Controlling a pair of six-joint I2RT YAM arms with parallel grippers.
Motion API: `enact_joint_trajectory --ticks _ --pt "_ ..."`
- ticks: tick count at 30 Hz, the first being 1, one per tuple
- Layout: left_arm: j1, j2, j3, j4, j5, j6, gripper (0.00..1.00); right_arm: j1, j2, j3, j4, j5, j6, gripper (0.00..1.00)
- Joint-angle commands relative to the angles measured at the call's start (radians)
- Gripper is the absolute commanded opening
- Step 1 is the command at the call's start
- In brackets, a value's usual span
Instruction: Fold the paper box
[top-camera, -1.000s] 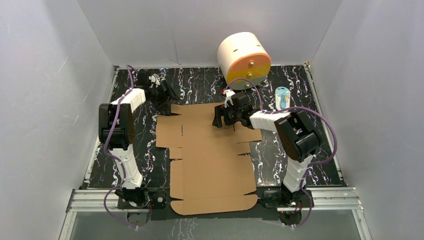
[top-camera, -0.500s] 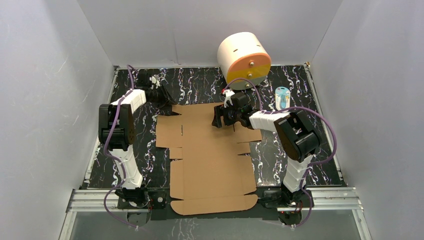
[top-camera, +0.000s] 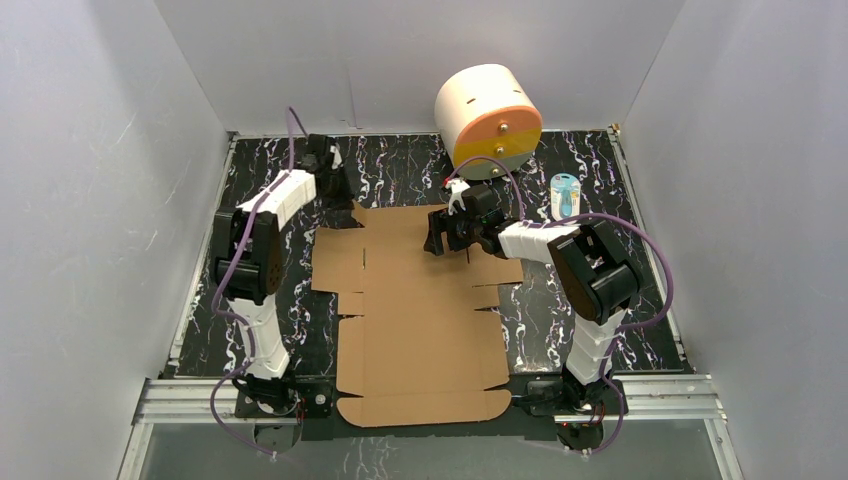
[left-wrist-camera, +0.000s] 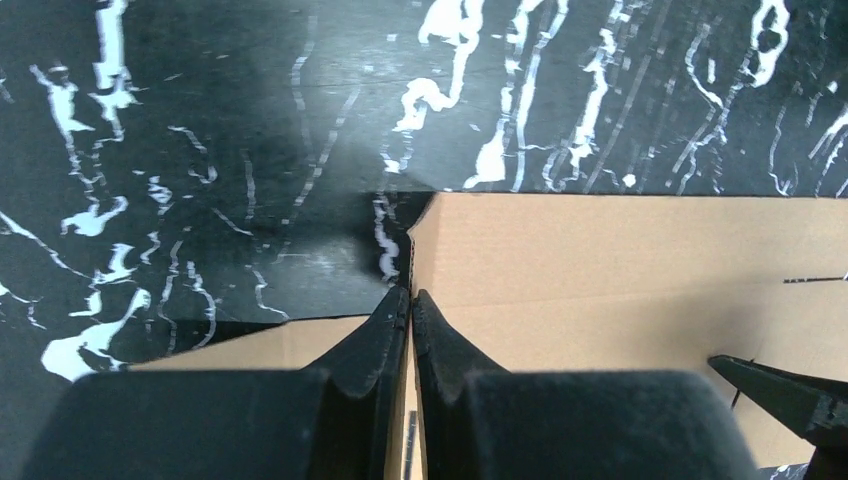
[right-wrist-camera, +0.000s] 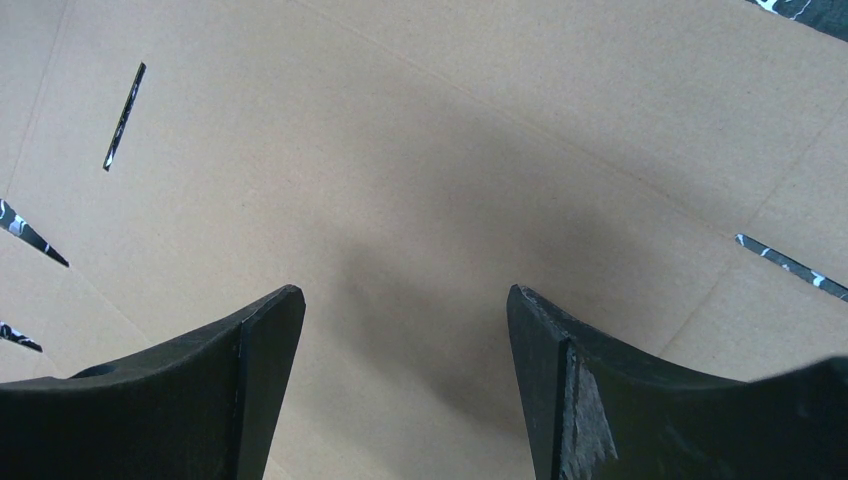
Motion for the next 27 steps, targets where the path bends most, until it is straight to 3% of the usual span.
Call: enact_joint_trajectory --ticks 1,6,15,27 --pt "-0.099 -0.031 0.041 -0.096 -0.064 0.029 0.04 0.015 0.046 0.011 -0.013 0.005 0.002 0.84" --pt "-0.141 -0.023 0.057 -0.095 -0.048 0.003 0.04 0.017 0.049 0.016 -0.014 0.006 0.004 0.84" --pt "-0.179 0.024 0.092 -0.123 -0.161 0.016 0.03 0.022 0.049 0.019 -0.019 0.015 0.004 0.84" --pt "-0.178 -0.066 0.107 -0.159 -0.223 0.032 0.22 0.022 -0.005 0.034 -0.037 0.005 -0.004 0.85"
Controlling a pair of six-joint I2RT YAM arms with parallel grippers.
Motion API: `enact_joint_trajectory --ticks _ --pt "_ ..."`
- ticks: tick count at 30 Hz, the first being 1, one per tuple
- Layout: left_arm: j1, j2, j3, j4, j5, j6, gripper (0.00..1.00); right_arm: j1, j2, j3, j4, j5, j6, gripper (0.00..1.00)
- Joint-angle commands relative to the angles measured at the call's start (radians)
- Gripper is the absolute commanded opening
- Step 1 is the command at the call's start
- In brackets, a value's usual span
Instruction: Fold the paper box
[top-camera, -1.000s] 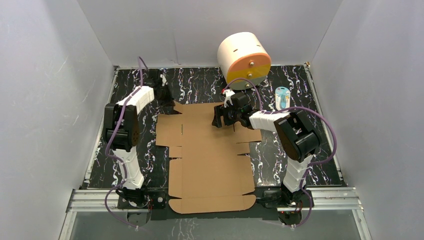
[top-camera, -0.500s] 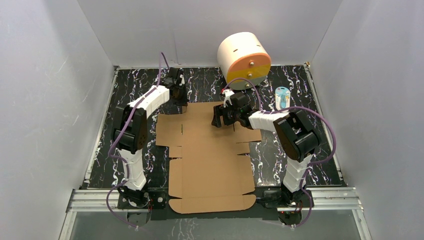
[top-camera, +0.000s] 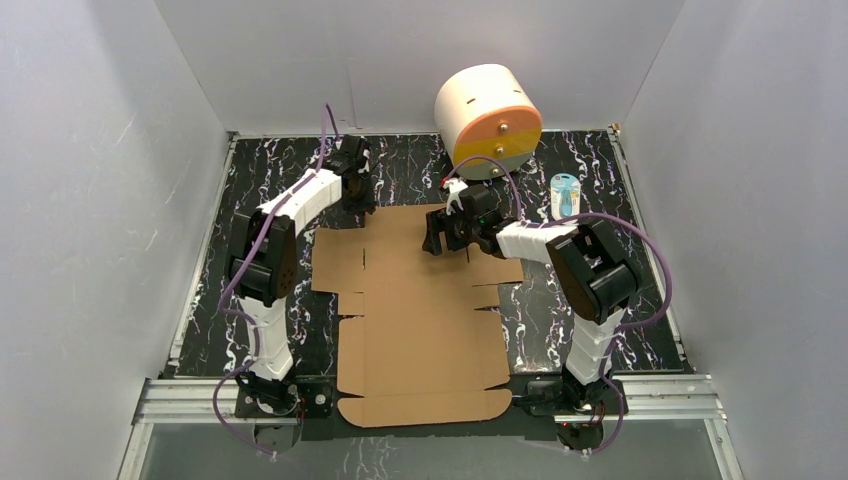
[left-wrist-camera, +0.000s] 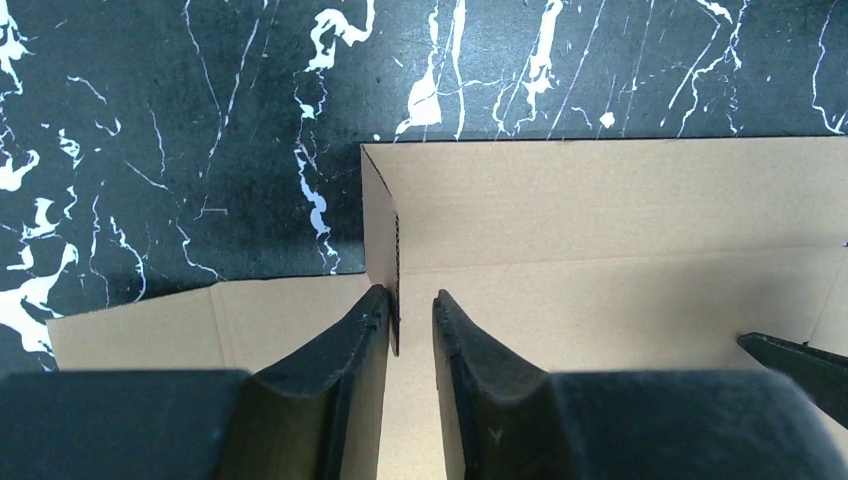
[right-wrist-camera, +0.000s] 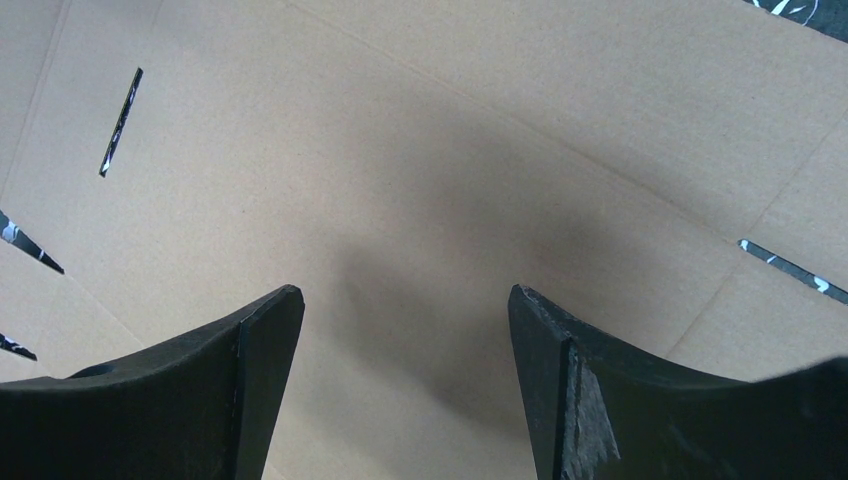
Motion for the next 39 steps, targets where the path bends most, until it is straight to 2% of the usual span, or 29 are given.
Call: enact_joint_trajectory --ticks 1,6,10,14,21,25,29,36,39 --pt "0.0 -0.098 0.014 -0.039 -0.026 0.006 0.25 0.011 -0.018 0.025 -0.038 -0.015 -0.004 0.85" --pt "0.029 -0.162 -0.036 -0.037 0.001 -0.007 0.31 0.011 -0.054 0.024 -0.053 -0.028 -0.005 0.85" --pt "0.07 -0.242 -0.131 -0.013 0.0 -0.005 0.36 0.011 -0.097 -0.002 -0.055 -0.039 -0.001 0.86" --pt "0.172 -0.334 -0.249 0.027 0.124 -0.028 0.38 0.011 -0.127 -0.03 -0.041 -0.075 0.006 0.86" --pt "0.303 -0.431 -0.409 0.047 0.252 -0.033 0.44 0.019 -0.124 -0.063 -0.01 -0.117 0.013 0.89" --pt "0.344 -0.432 -0.483 0.068 0.333 -0.038 0.44 0.024 -0.114 -0.082 0.017 -0.141 0.018 0.89" --pt "0.414 -0.404 -0.5 0.071 0.355 -0.016 0.44 0.026 -0.096 -0.086 0.033 -0.161 0.021 0.9" --pt "0.437 -0.355 -0.517 0.078 0.355 0.023 0.46 0.029 -0.07 -0.097 0.06 -0.177 0.019 0.9" --pt "0.442 -0.32 -0.517 0.077 0.411 0.033 0.47 0.03 -0.054 -0.099 0.069 -0.181 0.019 0.9"
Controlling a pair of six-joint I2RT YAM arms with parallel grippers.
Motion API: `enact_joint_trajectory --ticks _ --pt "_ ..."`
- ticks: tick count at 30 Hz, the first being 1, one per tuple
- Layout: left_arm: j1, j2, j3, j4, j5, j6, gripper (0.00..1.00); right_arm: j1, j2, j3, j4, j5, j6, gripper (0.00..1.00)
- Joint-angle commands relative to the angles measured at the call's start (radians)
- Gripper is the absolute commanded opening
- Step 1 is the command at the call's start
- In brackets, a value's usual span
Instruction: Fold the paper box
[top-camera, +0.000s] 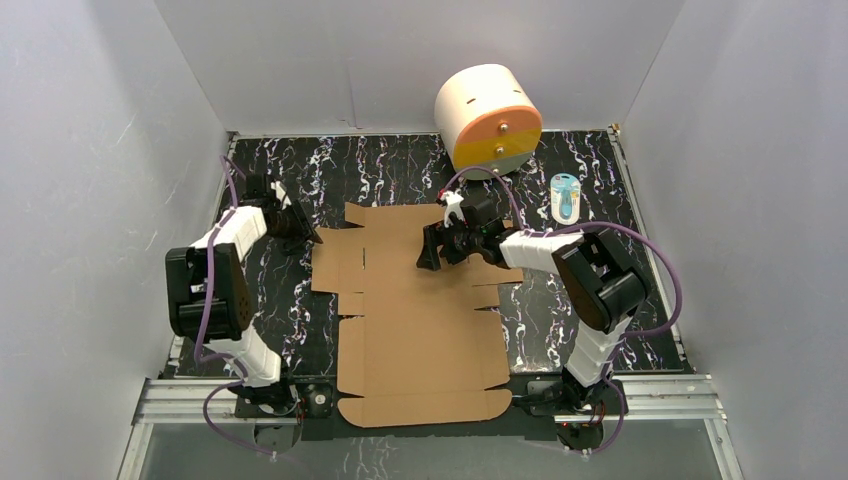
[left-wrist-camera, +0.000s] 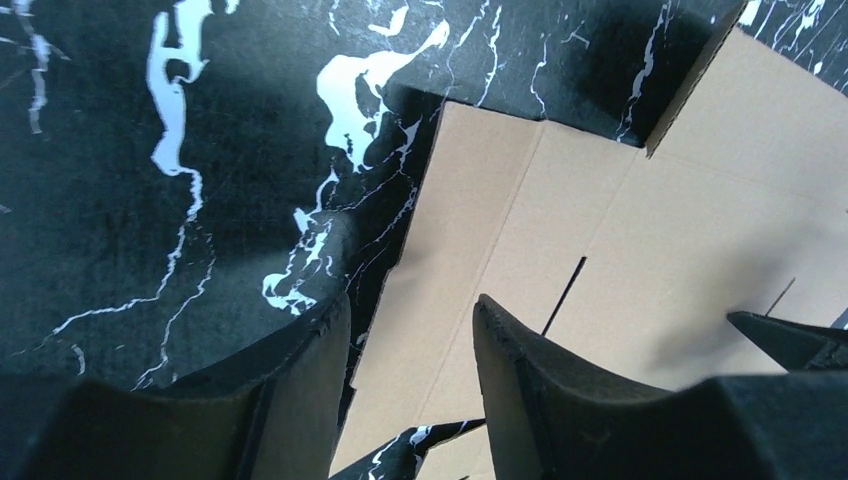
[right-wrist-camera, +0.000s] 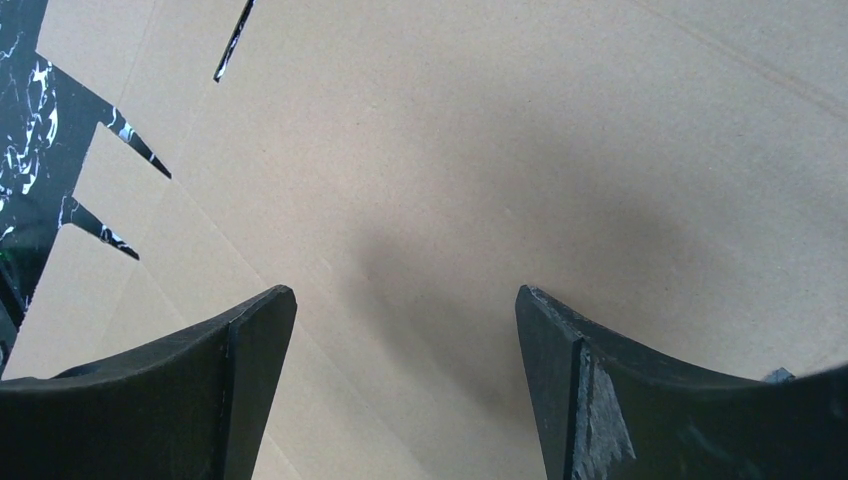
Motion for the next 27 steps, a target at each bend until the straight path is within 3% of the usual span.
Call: enact_joint_trajectory --ticks 1,8,10,13,15,27 --pt "0.008 0.037 -0.013 -0.01 0.108 0.034 0.47 0.008 0.025 -0.012 0.066 -0.028 -0.002 0.9" --pt "0.009 0.05 -0.03 -0.011 0.202 0.032 0.46 0.013 0.03 -0.022 0.07 -0.005 -0.005 0.91" --pt "0.008 0.035 -0.039 -0.01 0.213 0.03 0.38 0.015 0.031 -0.023 0.064 0.009 -0.007 0.91" --pt "0.0 -0.004 -0.053 -0.01 0.216 0.024 0.12 0.024 0.03 -0.025 0.056 0.035 -0.012 0.91" --pt "-0.012 -0.036 -0.062 -0.011 0.202 0.02 0.04 0.034 0.03 -0.027 0.049 0.055 -0.016 0.91" --pt "-0.194 -0.128 -0.004 -0.123 -0.096 0.012 0.0 0.074 0.006 -0.028 0.013 0.194 -0.009 0.91"
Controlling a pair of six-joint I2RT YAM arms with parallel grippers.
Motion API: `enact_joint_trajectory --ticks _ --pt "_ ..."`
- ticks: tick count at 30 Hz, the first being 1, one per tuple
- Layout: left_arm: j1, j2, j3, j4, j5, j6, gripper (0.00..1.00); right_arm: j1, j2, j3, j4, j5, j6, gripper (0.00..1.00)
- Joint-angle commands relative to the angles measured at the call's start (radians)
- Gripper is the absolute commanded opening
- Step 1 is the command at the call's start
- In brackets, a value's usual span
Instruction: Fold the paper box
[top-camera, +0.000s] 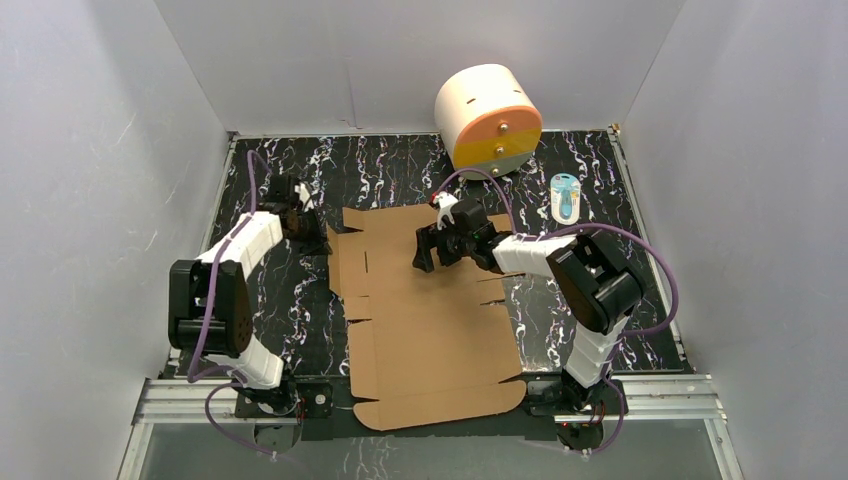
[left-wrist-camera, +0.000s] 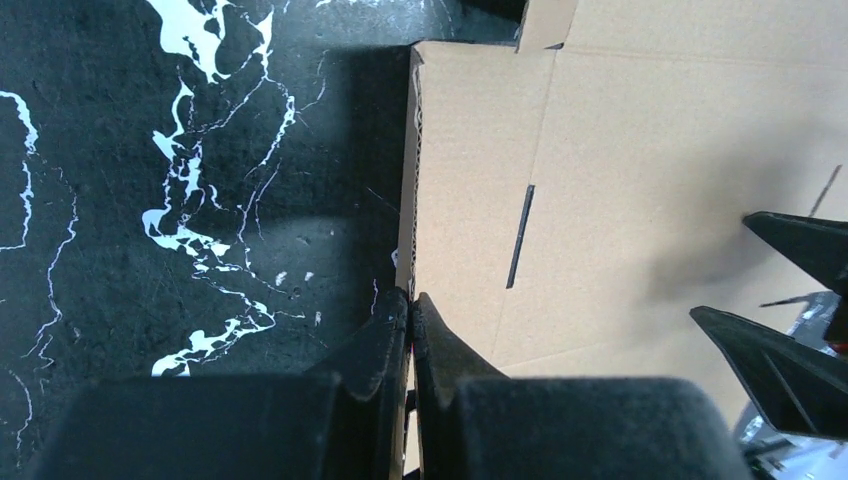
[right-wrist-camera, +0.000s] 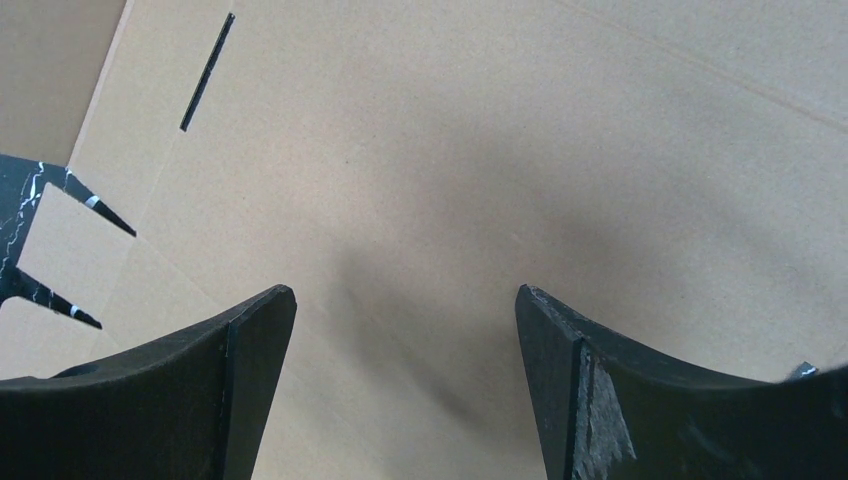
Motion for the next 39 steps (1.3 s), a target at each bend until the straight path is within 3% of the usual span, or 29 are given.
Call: enact_joint_trajectory --ticks 1,9,14,21,24,28,39 --pt "-0.079 -0.049 0.051 -0.105 -0.118 -0.016 0.0 0.018 -0.013 -0.024 -0.035 0.078 0.007 0.91" --pt "-0.226 -0.043 0.153 -0.178 -0.281 -0.064 0.0 0.026 -0.021 -0.032 -0.034 0.111 0.022 0.91" --pt "-0.278 -0.038 0.208 -0.21 -0.311 -0.084 0.01 0.029 -0.022 -0.033 -0.027 0.111 0.027 0.91" --pt "-0.343 -0.01 0.258 -0.23 -0.314 -0.101 0.04 0.031 -0.026 -0.036 -0.02 0.11 0.03 0.92" --pt "-0.364 -0.003 0.279 -0.237 -0.321 -0.109 0.14 0.031 -0.03 -0.04 -0.018 0.107 0.03 0.92" --pt "-0.383 0.011 0.303 -0.243 -0.324 -0.112 0.19 0.031 -0.034 -0.042 -0.013 0.109 0.028 0.92" --pt "-0.396 0.039 0.293 -0.213 -0.279 -0.129 0.23 0.031 -0.024 -0.042 0.006 0.092 0.035 0.92"
